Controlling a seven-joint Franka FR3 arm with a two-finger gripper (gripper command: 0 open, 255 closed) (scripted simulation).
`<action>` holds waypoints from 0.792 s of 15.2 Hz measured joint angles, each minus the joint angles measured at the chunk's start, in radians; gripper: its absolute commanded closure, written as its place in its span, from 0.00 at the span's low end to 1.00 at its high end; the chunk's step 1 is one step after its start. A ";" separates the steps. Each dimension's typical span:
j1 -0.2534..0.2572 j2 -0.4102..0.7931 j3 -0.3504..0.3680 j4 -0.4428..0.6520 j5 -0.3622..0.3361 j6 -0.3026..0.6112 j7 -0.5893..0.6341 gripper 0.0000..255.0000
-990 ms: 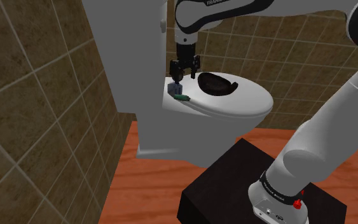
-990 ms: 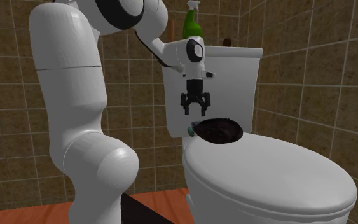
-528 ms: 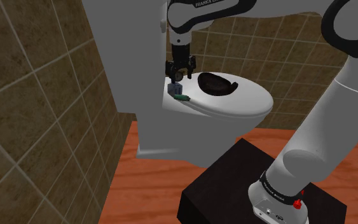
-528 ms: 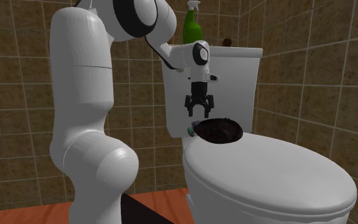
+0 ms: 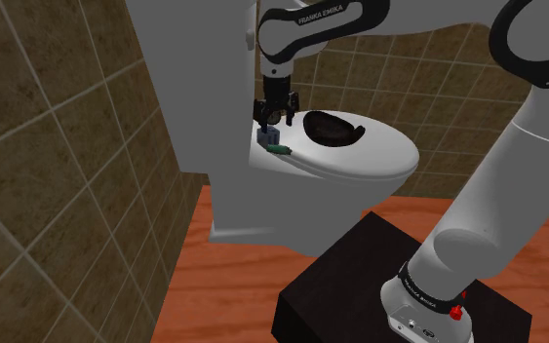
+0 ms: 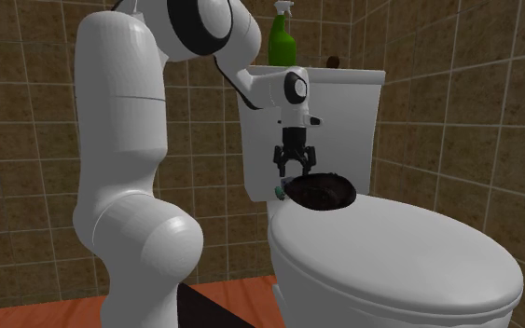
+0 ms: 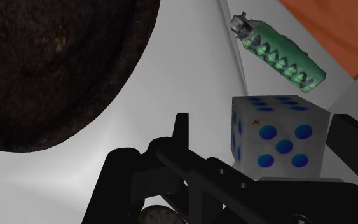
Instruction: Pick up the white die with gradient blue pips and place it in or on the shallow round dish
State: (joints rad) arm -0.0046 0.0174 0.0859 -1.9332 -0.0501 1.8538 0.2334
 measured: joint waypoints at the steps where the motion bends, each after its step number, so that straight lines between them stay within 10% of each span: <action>1: 0.000 0.004 0.000 0.005 0.000 -0.006 -0.003 0.00; 3: 0.002 0.002 -0.001 0.002 0.001 -0.002 -0.002 0.00; 4: 0.002 -0.001 -0.002 -0.004 0.001 0.006 -0.002 1.00; 12: 0.001 -0.009 -0.002 -0.031 0.005 0.074 -0.016 1.00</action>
State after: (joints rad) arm -0.0033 0.0082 0.0843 -1.9644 -0.0450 1.9276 0.2170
